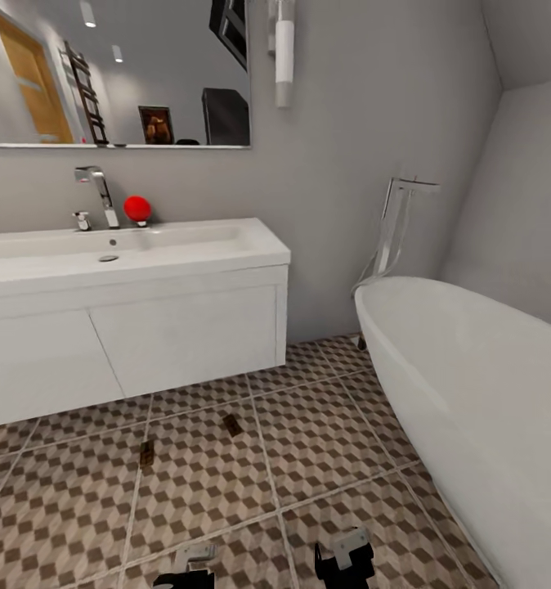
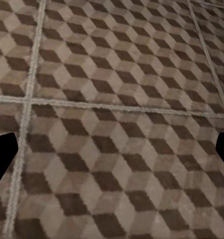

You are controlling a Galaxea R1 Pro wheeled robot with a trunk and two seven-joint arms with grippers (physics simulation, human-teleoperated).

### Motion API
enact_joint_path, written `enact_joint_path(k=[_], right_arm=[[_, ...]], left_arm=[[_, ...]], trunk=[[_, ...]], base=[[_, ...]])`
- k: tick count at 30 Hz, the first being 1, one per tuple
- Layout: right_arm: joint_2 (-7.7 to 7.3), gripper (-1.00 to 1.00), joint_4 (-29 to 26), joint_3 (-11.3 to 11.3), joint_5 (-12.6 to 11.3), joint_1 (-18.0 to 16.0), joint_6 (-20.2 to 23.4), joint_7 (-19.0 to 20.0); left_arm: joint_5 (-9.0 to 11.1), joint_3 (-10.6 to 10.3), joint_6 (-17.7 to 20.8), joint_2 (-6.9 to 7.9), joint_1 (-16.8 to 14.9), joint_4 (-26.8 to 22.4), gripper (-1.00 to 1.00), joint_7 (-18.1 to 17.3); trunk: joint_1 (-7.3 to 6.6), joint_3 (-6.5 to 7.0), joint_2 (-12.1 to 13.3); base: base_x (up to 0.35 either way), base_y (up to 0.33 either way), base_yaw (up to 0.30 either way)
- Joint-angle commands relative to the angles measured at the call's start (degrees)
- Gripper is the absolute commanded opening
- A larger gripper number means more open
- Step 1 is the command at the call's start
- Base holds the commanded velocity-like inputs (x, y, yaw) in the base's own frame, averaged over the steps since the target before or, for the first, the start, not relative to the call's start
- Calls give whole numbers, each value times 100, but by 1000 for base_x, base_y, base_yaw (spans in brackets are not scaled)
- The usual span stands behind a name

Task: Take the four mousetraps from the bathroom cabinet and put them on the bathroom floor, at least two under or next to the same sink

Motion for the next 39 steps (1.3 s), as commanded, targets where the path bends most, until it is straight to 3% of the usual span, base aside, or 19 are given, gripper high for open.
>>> enact_joint_path(k=[1,21,34,39], right_arm=[[3,100,7,47,-57,-4,-21,-12],[-14,100,18,43,-60,4,-21,-9],[-28,100,147,42,-60,199,-21,145],[-34,100,208,42,-60,292,-21,206]], left_arm=[[41,-49,-28,4,-4,-20,100,40],[40,-49,-28,3,27,-14,100,40],[35,-49,-28,4,162,-6,100,40],[32,-49,-28,4,172,-10,100,40]], trunk=[[-1,2,-2],[-418,478,760],[-418,566,760],[-528,689,961]], base=[[0,0,-216],[0,0,-216],[0,0,-216],[0,0,-215]])
